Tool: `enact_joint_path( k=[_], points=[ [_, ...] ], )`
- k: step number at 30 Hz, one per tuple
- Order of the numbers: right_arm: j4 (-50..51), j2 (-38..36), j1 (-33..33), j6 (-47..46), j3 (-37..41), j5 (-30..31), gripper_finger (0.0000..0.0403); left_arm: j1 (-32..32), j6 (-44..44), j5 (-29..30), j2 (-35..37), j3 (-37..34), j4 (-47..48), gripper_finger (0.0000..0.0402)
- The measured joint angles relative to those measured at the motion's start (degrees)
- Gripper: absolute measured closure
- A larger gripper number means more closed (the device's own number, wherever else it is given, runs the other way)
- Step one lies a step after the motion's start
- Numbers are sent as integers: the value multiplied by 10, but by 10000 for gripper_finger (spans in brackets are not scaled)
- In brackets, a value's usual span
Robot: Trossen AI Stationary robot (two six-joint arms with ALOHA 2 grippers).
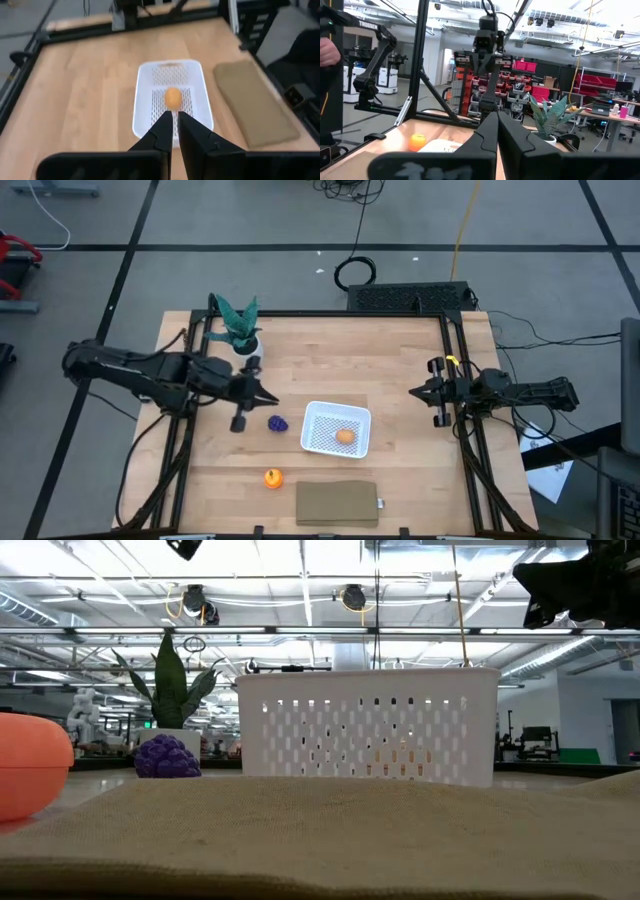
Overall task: Pick and placing Produce into tupperware
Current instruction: Put the grapes into the white basket
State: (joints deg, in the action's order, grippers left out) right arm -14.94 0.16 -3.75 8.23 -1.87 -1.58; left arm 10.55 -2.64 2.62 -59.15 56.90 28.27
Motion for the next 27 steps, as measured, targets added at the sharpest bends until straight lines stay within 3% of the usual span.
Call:
enact_joint_path(
  k=[7,13,27],
  points=[
    [0,0,0,0,0,0,403,38,30,65,-87,111,139,371],
    [2,0,0,0,0,0,403,47,43,80,-143,177,226,371],
    [7,2,0,-15,0,0,403,42,71,79,-206,187,290,371]
  ],
)
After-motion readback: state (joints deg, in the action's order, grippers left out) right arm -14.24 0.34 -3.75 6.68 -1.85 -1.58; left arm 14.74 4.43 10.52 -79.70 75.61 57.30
